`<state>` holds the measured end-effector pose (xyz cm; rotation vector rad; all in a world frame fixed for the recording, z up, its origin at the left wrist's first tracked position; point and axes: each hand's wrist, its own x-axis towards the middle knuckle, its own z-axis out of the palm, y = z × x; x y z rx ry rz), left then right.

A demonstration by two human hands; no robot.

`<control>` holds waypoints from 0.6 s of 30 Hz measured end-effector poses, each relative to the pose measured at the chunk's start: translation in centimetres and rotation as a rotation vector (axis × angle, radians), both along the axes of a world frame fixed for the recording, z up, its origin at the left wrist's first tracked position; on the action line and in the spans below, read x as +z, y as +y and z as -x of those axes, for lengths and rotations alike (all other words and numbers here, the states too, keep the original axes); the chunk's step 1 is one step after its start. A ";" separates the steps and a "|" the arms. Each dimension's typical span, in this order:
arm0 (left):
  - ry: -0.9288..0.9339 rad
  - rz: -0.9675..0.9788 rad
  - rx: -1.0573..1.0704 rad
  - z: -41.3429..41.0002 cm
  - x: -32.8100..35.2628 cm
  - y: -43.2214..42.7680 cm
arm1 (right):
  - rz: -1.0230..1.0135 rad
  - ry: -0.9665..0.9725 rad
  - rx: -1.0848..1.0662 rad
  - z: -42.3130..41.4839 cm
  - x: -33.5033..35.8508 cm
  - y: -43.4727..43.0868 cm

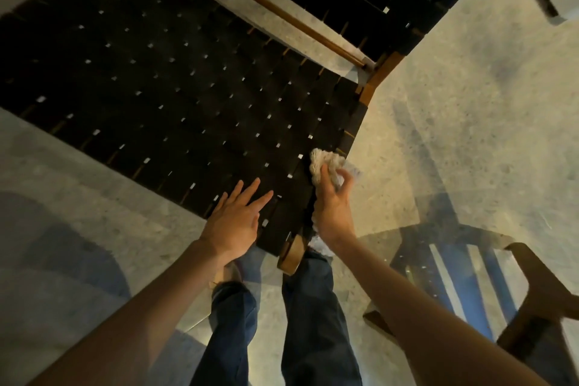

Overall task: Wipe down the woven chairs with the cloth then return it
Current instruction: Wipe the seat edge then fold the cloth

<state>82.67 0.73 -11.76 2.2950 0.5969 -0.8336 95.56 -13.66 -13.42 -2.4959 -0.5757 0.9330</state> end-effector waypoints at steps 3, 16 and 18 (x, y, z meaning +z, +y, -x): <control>0.002 0.004 0.001 3.3 0.8 -0.7 | 0.005 -0.026 0.024 5.5 1.3 -1.1; -0.144 0.195 0.378 8.2 14.4 1.1 | -0.132 0.085 0.016 12.7 12.5 -1.3; -0.212 0.216 0.433 8.2 17.7 2.7 | -0.213 0.077 -0.018 12.2 16.2 -0.3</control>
